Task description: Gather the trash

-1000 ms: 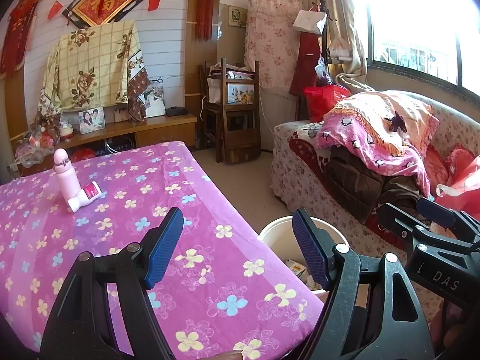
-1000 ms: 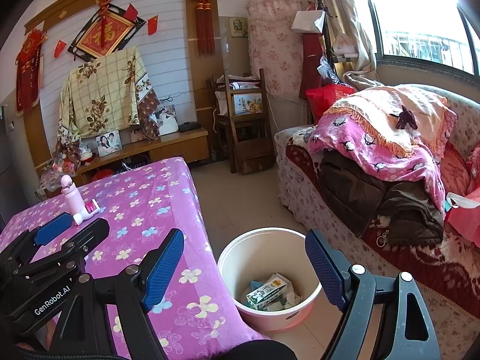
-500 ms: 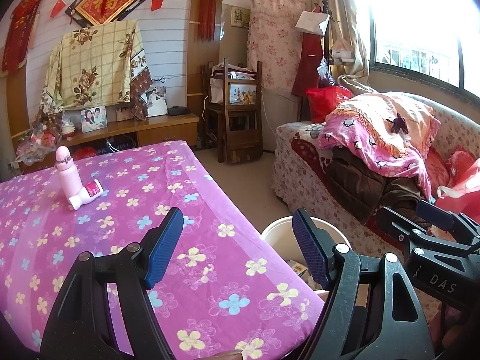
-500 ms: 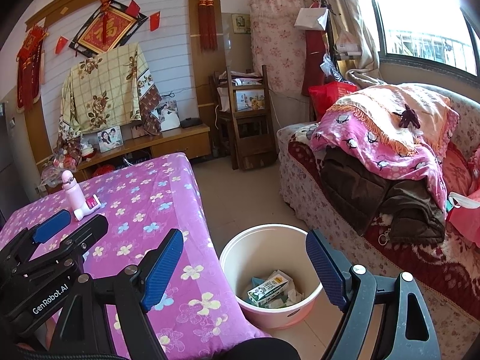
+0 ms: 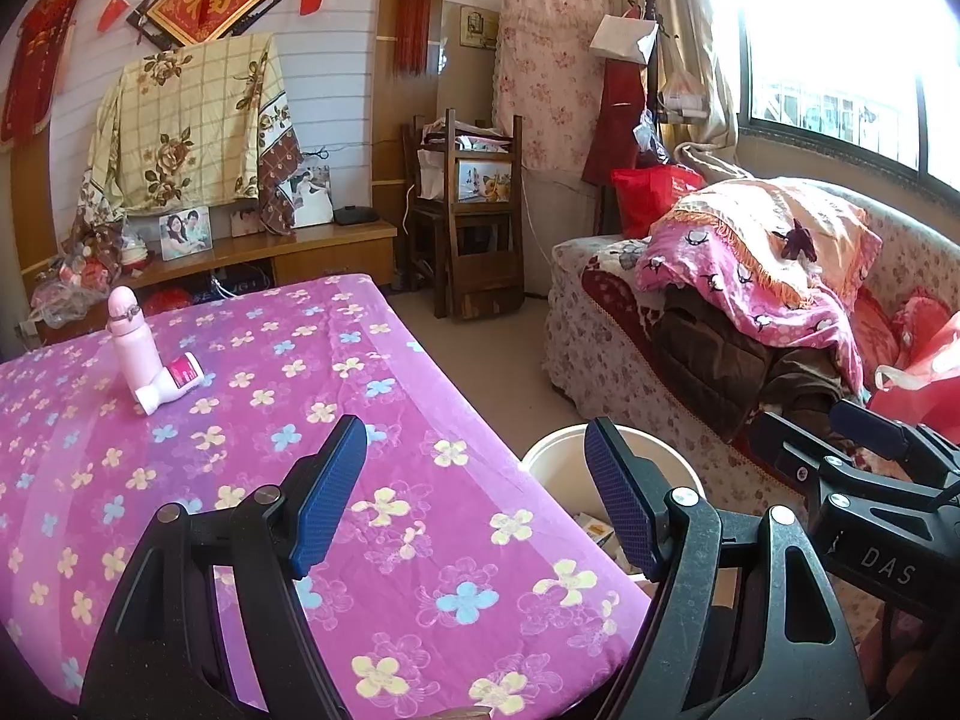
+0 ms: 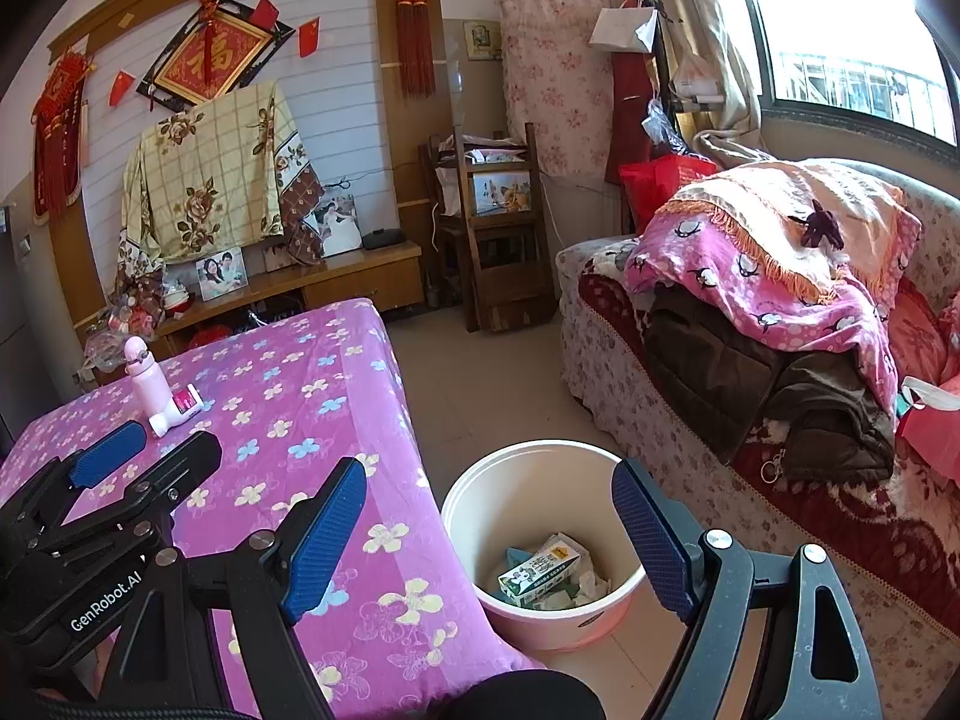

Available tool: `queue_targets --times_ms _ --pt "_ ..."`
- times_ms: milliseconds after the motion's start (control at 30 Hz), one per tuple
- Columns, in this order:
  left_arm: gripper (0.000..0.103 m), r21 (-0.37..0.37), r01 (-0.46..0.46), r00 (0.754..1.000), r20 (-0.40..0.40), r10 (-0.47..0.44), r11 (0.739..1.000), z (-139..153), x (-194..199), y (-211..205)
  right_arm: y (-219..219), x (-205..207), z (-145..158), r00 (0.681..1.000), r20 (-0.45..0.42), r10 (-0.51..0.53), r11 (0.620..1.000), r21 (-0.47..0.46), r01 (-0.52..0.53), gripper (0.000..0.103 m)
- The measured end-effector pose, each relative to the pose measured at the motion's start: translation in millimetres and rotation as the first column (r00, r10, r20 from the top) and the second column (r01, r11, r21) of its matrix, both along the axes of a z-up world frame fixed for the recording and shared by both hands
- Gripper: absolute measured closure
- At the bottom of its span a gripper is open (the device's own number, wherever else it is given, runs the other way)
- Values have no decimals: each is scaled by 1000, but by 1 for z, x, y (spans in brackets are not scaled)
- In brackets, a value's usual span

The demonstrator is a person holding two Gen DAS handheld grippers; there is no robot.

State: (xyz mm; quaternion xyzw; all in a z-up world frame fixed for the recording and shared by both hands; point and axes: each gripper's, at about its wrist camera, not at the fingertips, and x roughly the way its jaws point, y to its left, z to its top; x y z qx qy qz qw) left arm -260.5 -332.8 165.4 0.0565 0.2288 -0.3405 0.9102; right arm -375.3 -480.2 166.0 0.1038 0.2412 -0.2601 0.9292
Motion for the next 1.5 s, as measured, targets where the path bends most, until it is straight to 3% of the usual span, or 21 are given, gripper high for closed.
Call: queue_targets --times_ms 1500 --pt "28 24 25 999 -32 -24 999 -18 12 -4 -5 9 -16 998 -59 -11 999 41 14 21"
